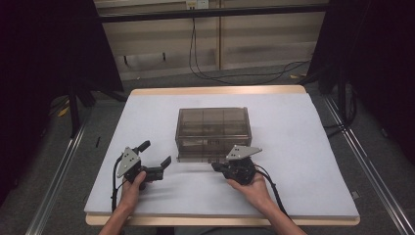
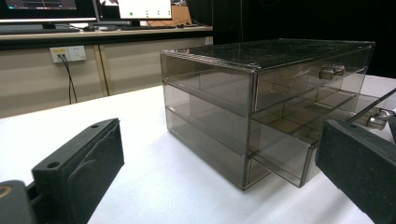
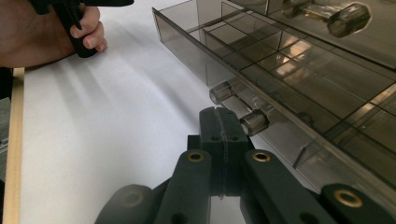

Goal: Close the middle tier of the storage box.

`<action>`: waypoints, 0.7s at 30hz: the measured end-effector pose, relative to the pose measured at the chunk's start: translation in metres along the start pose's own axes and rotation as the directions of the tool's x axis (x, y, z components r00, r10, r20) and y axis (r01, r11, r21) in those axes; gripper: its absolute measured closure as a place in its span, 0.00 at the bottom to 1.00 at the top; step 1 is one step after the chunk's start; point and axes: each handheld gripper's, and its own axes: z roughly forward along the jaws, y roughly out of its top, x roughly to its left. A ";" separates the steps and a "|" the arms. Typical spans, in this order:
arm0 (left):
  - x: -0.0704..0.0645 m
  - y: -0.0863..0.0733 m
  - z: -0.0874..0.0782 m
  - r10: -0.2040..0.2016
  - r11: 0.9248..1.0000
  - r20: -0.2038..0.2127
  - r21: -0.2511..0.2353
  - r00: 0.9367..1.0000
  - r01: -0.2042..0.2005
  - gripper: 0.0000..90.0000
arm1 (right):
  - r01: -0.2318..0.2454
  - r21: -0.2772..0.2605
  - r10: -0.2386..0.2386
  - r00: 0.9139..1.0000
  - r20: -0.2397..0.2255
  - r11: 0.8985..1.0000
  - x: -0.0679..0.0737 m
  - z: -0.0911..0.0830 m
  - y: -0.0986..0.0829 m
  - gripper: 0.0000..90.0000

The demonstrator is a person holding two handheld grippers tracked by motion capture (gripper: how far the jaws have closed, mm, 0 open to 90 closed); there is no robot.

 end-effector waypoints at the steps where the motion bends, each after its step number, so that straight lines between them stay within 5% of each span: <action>1: 0.000 0.000 0.000 -0.001 1.000 0.000 -0.001 1.000 0.001 0.01 | 0.002 0.000 -0.002 1.000 0.000 1.000 0.000 0.000 0.000 1.00; 21: 0.000 0.000 0.000 -0.001 1.000 0.000 0.000 1.000 0.001 0.01 | -0.005 -0.004 0.005 1.000 0.023 1.000 -0.003 0.000 0.000 1.00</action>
